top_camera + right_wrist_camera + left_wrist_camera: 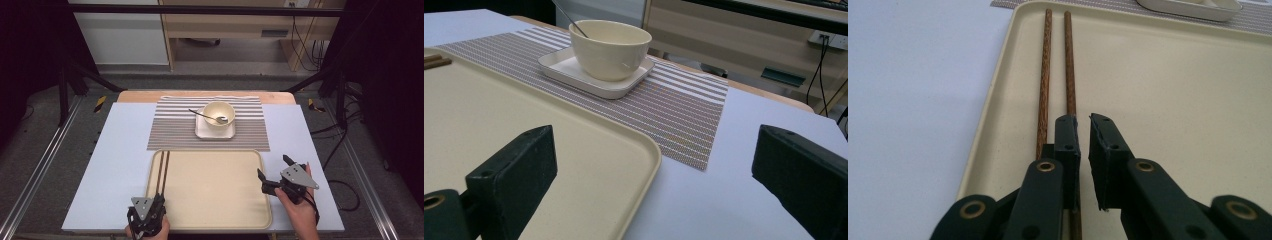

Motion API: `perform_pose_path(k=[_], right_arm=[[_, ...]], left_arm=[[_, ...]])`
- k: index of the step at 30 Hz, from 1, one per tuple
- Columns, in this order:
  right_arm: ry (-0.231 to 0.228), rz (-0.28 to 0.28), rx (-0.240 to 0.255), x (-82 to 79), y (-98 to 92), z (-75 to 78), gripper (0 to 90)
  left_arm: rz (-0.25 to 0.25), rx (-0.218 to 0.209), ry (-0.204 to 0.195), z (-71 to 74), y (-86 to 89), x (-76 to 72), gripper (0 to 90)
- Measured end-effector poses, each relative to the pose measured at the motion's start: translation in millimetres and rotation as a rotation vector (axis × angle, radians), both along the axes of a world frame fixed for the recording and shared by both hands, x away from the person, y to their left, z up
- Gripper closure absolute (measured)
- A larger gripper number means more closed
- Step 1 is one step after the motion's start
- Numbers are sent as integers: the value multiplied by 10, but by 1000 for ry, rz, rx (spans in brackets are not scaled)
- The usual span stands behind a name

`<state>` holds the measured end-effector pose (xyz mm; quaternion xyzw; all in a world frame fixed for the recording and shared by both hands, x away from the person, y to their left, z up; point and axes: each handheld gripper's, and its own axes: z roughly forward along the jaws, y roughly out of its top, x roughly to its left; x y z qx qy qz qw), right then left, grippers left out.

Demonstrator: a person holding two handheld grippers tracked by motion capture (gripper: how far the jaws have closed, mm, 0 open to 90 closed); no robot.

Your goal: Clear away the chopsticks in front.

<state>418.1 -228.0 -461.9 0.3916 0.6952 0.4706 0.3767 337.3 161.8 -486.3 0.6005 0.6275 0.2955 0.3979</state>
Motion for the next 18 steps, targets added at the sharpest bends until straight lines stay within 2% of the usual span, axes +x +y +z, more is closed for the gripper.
perform_pose_path(k=[5,8,18], right_arm=[[-1,0,-3,3,-2,-1,45],[4,-2,-3,3,-3,-4,45],[8,2,-5,26,-3,-11,45]], left_arm=[[-10,12,-15,65,-1,37,769],[-33,29,-28,137,-19,105,727],[-130,90,-27,309,-85,430,579]])
